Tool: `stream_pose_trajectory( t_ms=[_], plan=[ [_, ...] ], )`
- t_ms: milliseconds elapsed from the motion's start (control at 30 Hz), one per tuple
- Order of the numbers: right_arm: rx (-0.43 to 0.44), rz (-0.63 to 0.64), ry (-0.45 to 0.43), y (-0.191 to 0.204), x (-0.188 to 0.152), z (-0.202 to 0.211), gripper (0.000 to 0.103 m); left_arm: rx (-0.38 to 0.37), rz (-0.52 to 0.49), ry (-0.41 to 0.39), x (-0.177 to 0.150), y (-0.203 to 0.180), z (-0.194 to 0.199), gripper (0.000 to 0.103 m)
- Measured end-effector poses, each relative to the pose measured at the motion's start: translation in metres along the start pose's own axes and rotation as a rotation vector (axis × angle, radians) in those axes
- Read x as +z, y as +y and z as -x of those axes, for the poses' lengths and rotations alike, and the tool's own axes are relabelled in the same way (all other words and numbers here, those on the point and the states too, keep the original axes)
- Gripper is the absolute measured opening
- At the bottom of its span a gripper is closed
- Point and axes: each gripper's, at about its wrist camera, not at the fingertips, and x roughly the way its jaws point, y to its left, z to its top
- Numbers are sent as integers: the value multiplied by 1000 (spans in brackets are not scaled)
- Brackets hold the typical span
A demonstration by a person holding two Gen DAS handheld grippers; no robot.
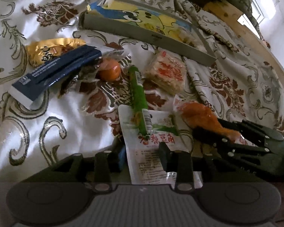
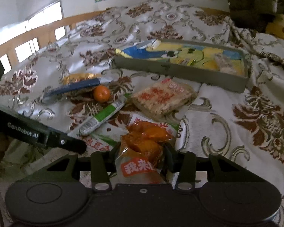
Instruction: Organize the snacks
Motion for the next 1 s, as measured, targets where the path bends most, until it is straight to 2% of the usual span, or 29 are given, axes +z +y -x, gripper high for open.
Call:
stream_pose_trajectory(
  t_ms=[33,100,300,500,633,800,1000],
  plan=[
    [-5,5,-16,0,0,4,47,-14,-2,0,0,-1,1,29],
    [-7,-2,-37,-2,2,9,47,-49,1,-3,-2,-3,4,25],
    [-31,-47,-54,-14,4,13,47,-163,77,-44,-6,-2,9,25],
    [-56,-102,-83,-29,7,21,47,-203,128,-97,2,-9,5,25],
    [-60,-128,-87,-38,9,23,47,-204,168,-112,12,-14,-6,27],
    [-65,-142,-98,-43,10,25,47,-171,198,-98,17,-21,-28,30],
    [-101,-192,-105,-61,11,28,48,-192,241,-169,25,-25,-36,34]
  ],
)
